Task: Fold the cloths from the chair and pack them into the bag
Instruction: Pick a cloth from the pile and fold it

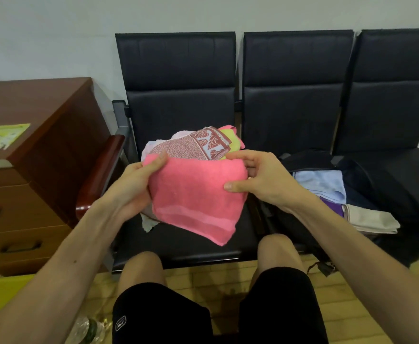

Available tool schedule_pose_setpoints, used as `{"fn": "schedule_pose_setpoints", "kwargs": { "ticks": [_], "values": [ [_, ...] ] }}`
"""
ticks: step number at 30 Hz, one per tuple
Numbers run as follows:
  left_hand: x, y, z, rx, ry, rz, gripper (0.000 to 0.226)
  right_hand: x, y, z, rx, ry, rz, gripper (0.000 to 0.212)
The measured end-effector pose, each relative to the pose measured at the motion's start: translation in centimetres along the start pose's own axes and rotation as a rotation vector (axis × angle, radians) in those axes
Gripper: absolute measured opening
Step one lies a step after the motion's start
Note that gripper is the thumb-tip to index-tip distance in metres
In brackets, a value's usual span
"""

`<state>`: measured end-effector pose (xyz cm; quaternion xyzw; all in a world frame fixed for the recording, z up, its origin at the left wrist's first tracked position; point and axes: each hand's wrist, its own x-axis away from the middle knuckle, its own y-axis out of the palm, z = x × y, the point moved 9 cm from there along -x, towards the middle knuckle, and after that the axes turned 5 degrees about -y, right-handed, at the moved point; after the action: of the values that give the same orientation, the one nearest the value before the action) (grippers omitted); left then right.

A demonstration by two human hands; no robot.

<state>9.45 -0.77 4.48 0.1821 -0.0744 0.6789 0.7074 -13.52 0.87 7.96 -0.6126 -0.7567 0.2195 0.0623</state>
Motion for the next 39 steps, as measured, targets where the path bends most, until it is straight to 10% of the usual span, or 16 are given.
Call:
{"fn": "schedule_pose_setpoints", "kwargs": {
  "ticks": [6,18,25,33,39],
  "values": [
    [0.5,0.7,1.2,-0.034,0.101,-0.185,0.033,-1.0,-0.6,-0.4,0.328,-0.034,-0.039,0.073],
    [0.8,1.0,2.2,-0.311,0.419,0.036,0.031,-0.5,-1.3,0.6,0.486,-0.015,-0.106,0.016],
    [1.5,1.2,2.4,-0.402,0.528,0.103,0.019,0.2,-1.7,1.1,0.448,0.049,-0.244,0.023],
    [4.3,4.9,1.8,-0.490,0.628,0.004,0.020,4.2,-0.8,4.7,-0.236,0.272,-0.322,0.019],
    [4.4,7.8,1.8,-0.359,0.594,-0.037,0.014,9.0,2.7,8.2,-1.191,0.435,-0.017,0.085]
  ]
}}
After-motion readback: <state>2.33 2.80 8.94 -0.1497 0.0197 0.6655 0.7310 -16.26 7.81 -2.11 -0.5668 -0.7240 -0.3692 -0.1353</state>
